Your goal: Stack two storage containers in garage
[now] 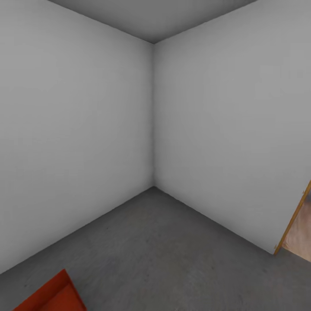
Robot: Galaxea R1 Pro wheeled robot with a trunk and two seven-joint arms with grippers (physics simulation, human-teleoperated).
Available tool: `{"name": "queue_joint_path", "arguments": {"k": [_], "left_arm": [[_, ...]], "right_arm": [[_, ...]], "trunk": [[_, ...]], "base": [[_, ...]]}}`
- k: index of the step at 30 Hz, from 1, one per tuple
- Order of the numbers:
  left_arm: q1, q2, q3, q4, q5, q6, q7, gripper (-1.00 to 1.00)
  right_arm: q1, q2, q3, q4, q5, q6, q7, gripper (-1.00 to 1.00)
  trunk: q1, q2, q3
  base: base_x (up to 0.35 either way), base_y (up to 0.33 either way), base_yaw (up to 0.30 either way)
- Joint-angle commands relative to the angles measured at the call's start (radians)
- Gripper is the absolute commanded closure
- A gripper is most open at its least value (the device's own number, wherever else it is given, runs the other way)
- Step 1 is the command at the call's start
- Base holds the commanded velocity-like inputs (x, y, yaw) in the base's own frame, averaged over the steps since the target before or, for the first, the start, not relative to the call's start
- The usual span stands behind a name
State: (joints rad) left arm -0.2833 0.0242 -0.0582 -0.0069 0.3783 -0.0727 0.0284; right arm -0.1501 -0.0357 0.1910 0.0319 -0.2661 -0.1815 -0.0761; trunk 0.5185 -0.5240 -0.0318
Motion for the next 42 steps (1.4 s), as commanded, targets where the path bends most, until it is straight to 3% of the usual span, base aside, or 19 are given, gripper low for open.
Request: {"name": "queue_joint_path", "arguments": {"k": [1, 6, 16, 42], "left_arm": [[-0.001, 0.000, -0.007, 0.000, 0.005, -0.002, 0.002, -1.00], [-0.001, 0.001, -0.010, 0.001, 0.004, -0.003, 0.003, -1.00], [0.015, 0.027, -0.012, 0.007, 0.011, -0.001, 0.004, -1.00], [0.021, 0.028, -0.008, -0.004, 0.004, -0.004, 0.004, -1.00]], "right_arm": [[-0.002, 0.000, 0.008, 0.003, -0.009, -0.006, 0.000, -1.00], [-0.002, 0.000, 0.008, 0.003, -0.009, -0.006, -0.001, -1.00], [-0.002, 0.000, 0.008, 0.003, -0.009, -0.006, -0.001, -1.00], [-0.002, -0.001, 0.008, 0.002, -0.009, -0.007, 0.001, -1.00]], "trunk": [[0.000, -0.002, -0.002], [0.000, -0.002, -0.002], [0.000, -0.002, -0.002], [0.000, -0.002, -0.002]], "base": [[0.000, 0.000, -0.300], [0.000, 0.000, -0.300], [0.000, 0.000, -0.300], [0.000, 0.000, -0.300]]}}
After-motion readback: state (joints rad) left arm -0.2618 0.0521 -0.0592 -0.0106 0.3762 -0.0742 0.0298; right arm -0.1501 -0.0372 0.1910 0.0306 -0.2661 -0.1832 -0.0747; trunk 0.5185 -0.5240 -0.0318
